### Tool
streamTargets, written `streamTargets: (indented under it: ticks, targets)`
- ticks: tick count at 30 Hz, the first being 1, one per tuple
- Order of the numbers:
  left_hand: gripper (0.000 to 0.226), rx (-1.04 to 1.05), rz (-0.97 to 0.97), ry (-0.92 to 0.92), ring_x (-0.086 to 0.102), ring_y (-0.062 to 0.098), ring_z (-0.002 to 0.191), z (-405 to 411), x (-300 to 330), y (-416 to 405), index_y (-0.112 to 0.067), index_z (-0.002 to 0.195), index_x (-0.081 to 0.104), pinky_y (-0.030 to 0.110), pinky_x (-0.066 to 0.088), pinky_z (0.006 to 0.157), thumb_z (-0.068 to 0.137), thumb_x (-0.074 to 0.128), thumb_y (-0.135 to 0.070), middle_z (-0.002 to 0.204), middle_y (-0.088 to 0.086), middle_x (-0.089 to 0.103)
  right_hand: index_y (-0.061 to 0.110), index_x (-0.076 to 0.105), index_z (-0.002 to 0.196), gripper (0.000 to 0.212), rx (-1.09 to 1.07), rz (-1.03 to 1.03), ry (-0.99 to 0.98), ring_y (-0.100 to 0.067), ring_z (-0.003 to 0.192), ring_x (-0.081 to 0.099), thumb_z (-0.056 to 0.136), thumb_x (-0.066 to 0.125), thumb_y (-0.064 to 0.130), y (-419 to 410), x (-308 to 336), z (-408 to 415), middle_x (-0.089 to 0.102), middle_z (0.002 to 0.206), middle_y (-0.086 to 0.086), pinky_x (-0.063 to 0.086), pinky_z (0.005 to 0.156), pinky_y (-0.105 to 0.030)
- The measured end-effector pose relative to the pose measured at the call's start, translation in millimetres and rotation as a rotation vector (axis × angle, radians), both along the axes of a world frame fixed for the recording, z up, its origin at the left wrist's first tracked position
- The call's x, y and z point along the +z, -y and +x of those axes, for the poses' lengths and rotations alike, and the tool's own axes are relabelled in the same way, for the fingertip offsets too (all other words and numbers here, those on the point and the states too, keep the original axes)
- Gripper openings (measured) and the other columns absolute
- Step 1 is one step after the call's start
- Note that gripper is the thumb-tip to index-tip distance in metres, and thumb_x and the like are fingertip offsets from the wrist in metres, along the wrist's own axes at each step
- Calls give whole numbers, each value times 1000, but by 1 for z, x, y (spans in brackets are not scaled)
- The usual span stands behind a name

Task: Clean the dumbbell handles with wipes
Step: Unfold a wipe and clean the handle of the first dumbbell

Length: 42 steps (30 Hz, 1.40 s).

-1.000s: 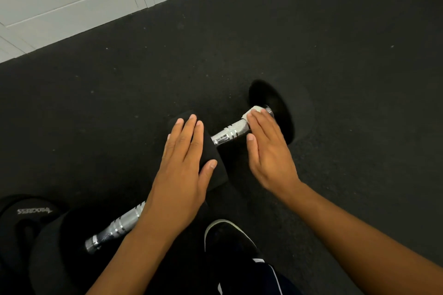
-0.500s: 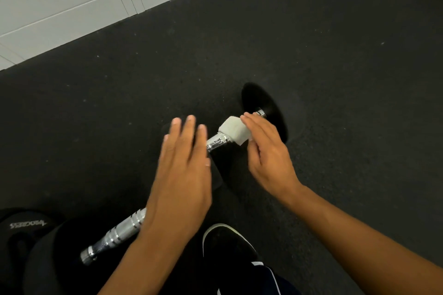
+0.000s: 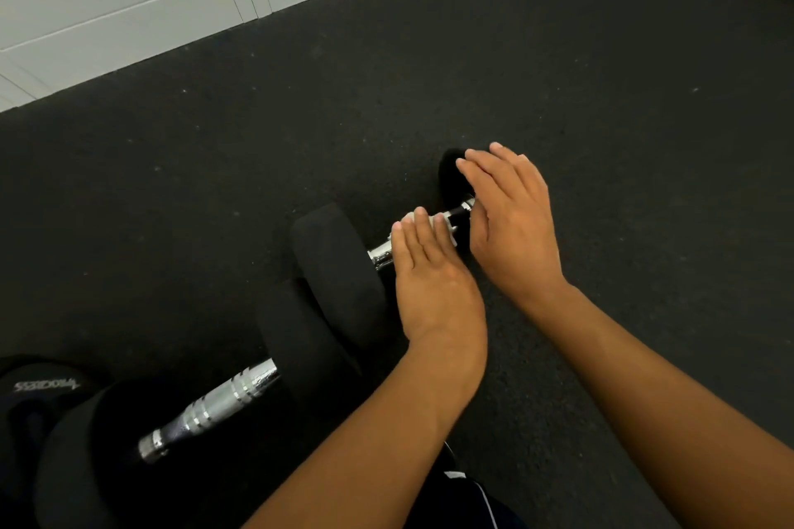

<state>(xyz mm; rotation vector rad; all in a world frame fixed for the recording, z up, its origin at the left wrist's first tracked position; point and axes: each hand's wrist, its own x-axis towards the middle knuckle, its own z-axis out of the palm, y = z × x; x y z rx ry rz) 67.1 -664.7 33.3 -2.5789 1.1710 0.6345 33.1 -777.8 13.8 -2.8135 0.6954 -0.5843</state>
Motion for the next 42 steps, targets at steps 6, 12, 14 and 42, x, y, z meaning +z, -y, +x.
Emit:
streamTargets:
  ticks: [6, 12, 14, 42]
  targets:
    - [68, -280, 298, 148, -1, 54, 150, 7, 19, -26, 22, 128, -13, 68, -13, 115, 108, 22, -33, 159, 40, -2, 6, 66, 130, 39, 6, -29, 51, -27, 140, 47, 95, 49, 8, 4, -7, -2, 62, 140, -7, 33, 119, -48]
    - [67, -244, 174, 175, -1, 54, 149, 3, 7, -15, 22, 142, -12, 62, -13, 116, 108, 22, -24, 156, 44, -5, 7, 69, 126, 36, -13, -56, 72, -27, 139, 49, 95, 50, 9, 2, -9, 0, 64, 138, -6, 33, 119, -47]
    - [65, -225, 44, 133, -10, 47, 151, 4, 6, -14, 14, 149, -15, 56, -14, 118, 107, 16, -26, 158, 38, -14, 8, 68, 127, 37, -14, -54, 74, -26, 140, 48, 95, 50, 9, 2, -10, 0, 63, 139, -6, 31, 121, -46]
    - [64, -200, 146, 72, 6, 48, 152, 18, 14, 1, 8, 155, 0, 63, -3, 121, 107, 28, -24, 162, 34, -1, 8, 69, 128, 36, 49, -333, 215, -27, 134, 57, 95, 60, -3, 16, -31, -3, 65, 138, -7, 41, 115, -44]
